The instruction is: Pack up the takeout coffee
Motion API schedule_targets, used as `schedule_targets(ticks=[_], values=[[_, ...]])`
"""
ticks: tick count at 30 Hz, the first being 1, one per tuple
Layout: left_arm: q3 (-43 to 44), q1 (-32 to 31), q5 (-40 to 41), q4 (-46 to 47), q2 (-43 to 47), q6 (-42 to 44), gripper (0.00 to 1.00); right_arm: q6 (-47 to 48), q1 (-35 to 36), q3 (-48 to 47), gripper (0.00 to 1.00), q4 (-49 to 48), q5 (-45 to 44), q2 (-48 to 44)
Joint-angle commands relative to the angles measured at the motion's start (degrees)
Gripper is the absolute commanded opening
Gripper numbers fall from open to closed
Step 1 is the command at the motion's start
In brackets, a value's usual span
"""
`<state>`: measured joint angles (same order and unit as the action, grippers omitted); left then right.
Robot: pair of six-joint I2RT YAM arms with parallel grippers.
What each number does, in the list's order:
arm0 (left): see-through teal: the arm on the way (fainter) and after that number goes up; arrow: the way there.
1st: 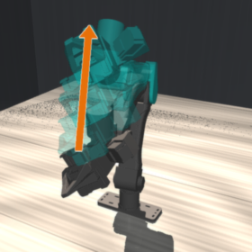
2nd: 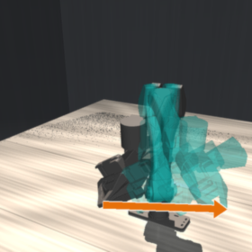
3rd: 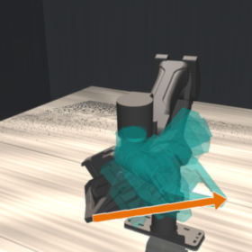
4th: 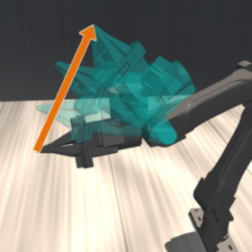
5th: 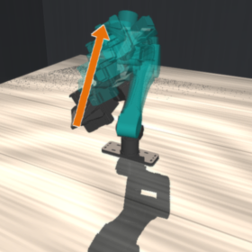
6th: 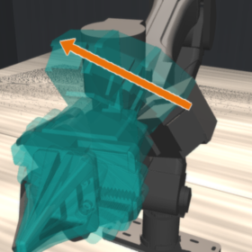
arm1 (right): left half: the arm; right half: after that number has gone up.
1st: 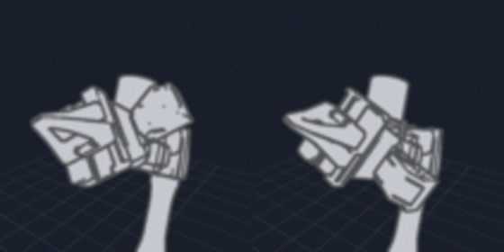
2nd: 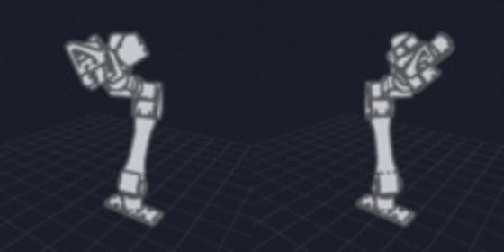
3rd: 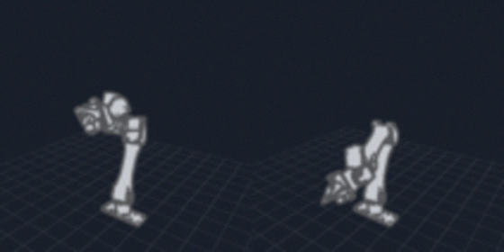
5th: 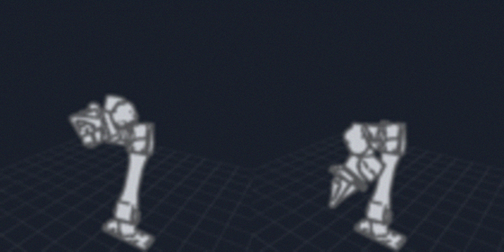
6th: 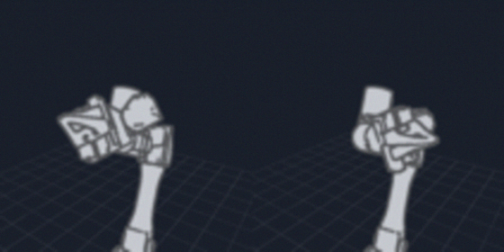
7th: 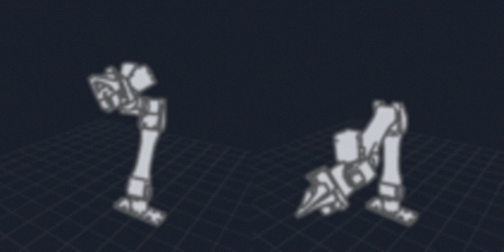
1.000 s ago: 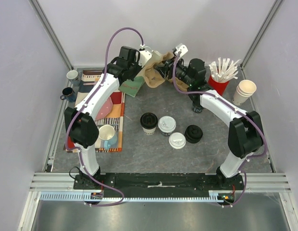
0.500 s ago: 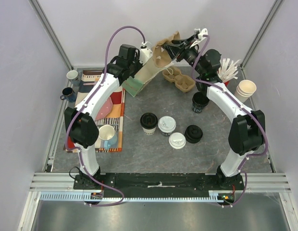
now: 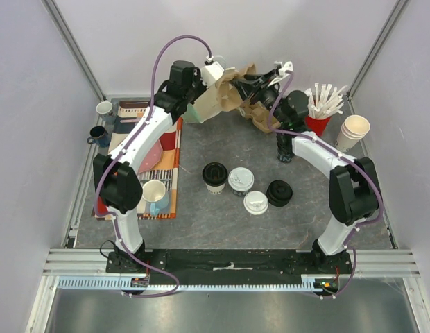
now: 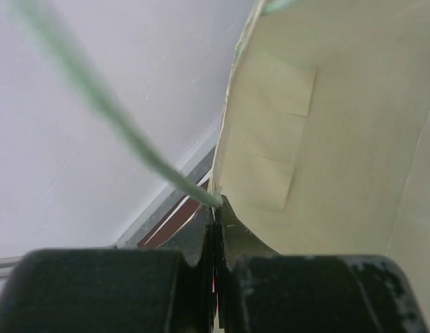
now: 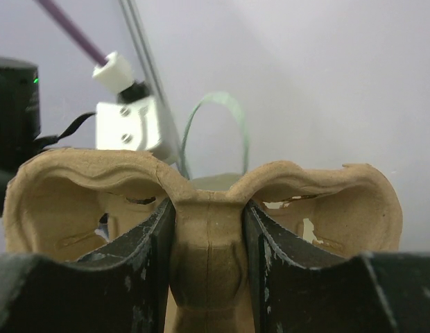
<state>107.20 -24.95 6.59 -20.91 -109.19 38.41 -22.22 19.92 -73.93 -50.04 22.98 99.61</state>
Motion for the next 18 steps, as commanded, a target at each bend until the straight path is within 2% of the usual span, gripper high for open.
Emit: schedule_targets(ticks=[1,5,9,13,18], values=[[-2.7,-0.7,1.4,4.5,1.5,-5.5,0.02,2.2,4.6,2.5,0.09,-7.1,-2.8,-3.0],[-8.6,-1.2,0.0,4.1,2.9,-9.6,0.02,3.7,5.3,7.0,0.09,-10.3,-3.1,-2.7],[-10.9,-1.3,0.6,4.7,3.6,-11.1,0.02,6.4,5.2,7.5,0.09,-11.3,-2.8,-0.4],[-8.6,-1.3,-1.6,0.3,3.6,-14.0,0.02,8.5,5.2,7.0,0.09,-12.3,-1.6,3.8],[-1.3,-1.2,-3.2,-6.7,2.9,-16.0,0.02,9.0,4.7,4.4,0.09,-12.3,-0.7,6.8]])
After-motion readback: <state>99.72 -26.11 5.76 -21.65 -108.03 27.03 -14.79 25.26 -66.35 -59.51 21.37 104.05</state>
